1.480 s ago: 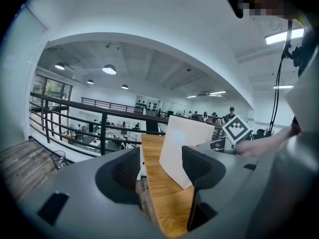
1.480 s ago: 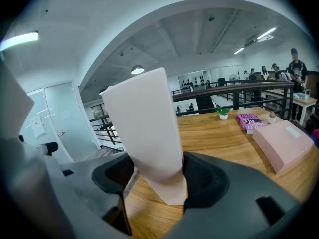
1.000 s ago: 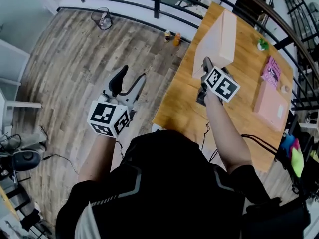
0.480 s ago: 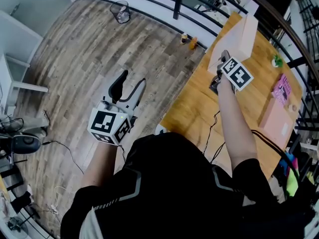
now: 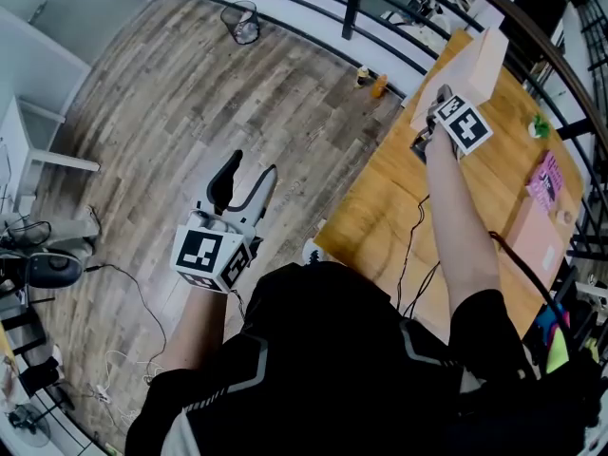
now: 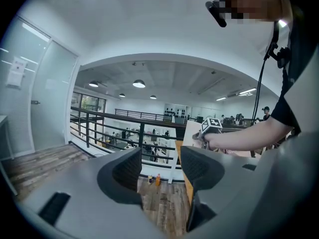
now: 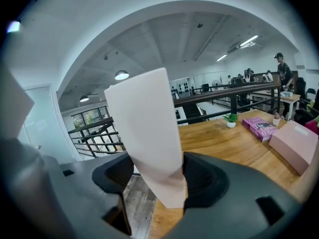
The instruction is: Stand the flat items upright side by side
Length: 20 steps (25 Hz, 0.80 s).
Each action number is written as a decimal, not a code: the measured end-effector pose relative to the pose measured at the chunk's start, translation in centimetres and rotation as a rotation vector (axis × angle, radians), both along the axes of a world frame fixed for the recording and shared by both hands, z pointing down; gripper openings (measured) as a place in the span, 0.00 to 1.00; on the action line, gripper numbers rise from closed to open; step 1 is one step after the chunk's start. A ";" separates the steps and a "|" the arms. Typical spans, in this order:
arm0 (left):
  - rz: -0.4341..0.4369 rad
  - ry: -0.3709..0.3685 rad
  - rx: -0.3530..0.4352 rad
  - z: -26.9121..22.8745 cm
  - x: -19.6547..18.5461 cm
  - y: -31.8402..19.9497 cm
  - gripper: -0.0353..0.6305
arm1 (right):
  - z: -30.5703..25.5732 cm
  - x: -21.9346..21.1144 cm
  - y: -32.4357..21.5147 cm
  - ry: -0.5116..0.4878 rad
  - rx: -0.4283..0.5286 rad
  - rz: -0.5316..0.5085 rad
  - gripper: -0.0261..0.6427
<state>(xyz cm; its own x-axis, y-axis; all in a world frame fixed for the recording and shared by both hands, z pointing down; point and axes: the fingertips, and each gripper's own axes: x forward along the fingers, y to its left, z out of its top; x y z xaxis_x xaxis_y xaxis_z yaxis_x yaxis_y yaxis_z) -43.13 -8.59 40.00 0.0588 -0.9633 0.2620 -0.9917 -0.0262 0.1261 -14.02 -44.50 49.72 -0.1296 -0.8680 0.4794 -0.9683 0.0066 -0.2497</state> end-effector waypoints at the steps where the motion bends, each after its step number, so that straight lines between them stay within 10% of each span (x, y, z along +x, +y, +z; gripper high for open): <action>1: -0.003 0.009 0.001 -0.1 -0.1 0.1 0.44 | 0.0 -0.1 -0.1 0.002 0.002 0.002 0.51; 20: 0.047 0.048 0.041 -1.7 1.0 -0.4 0.44 | -2.1 0.4 3.0 -0.048 0.055 -0.148 0.61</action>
